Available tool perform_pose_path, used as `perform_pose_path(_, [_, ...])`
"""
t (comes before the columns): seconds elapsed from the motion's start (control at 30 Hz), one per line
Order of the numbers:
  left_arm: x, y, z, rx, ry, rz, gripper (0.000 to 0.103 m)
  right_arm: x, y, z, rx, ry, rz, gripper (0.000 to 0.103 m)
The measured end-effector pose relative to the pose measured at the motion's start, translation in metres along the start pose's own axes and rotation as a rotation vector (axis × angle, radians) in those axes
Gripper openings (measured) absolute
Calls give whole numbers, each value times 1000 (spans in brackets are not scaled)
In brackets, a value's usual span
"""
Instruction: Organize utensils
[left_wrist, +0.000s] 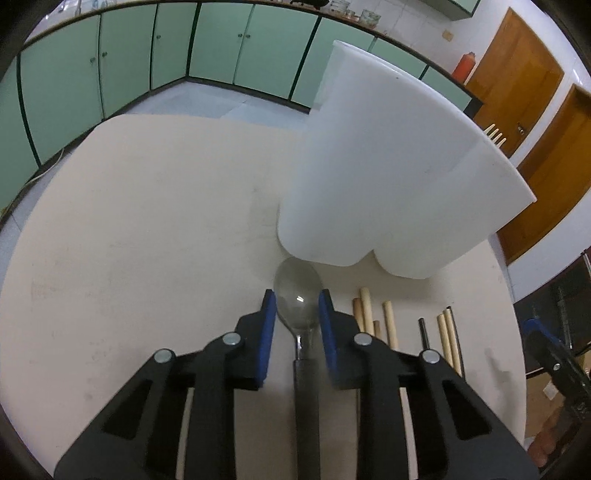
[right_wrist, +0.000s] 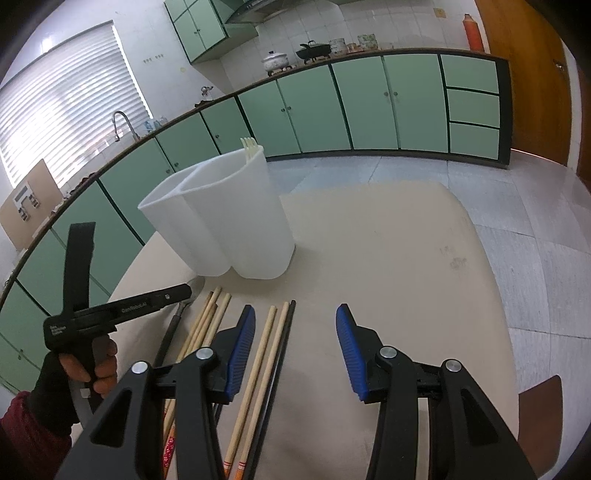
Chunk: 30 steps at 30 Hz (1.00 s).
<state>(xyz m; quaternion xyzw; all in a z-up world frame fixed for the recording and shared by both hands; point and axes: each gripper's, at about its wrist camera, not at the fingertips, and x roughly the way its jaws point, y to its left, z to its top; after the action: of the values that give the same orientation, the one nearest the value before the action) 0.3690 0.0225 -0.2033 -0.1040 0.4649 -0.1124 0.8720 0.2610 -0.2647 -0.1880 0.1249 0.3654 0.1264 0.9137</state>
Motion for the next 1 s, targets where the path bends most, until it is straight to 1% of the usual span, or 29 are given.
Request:
perform_pose_path(0.1, [-3,0,-1,-3,-21,2,16,0,0,1,0,-1,2,45])
perform_pose_path(0.13, [-4,2,-2,-3,-27,3,2,0,1,1,-3,0,3,45])
perform_pose_path(0.17, [-7,2,-4,0,-28,1,0,-1,2,1,-5,-1,3,45])
perform_pose_path(0.3, [-19,-3,-10,34,-64,13,0,-2,3,3,-5,-6,5,45])
perform_pose_path(0.43, [-30,-8,-19,48,-82,4,0,-3,6,2,-9,-9,8,45])
perform_pose_path(0.5, [-31,-9,-22,54,-79,2,0,-3,8,2,-13,-8,12,45])
perform_pose_path(0.57, [-27,-7,-21,59,-58,1,0,-3,9,2,-17,-7,14,45])
perform_pose_path(0.63, [-23,-5,-18,53,-41,21,0,-3,10,3,-17,-7,16,45])
perform_pose_path(0.67, [-20,-4,-17,49,-30,24,2,-3,10,3,-18,-7,16,45])
perform_pose_path(0.7, [-17,-5,-16,50,-13,29,7,-2,10,3,-19,-7,16,45])
perform_pose_path(0.77, [-14,-3,-12,49,-7,44,36,-1,10,3,-20,-3,13,45])
perform_pose_path(0.9, [-5,-6,-3,56,6,54,51,2,6,3,-14,3,9,45])
perform_pose_path(0.93, [-2,-7,-1,54,9,64,53,3,5,3,-13,4,9,45])
perform_pose_path(1.0, [2,-8,-1,54,4,76,51,4,3,3,-10,6,7,45])
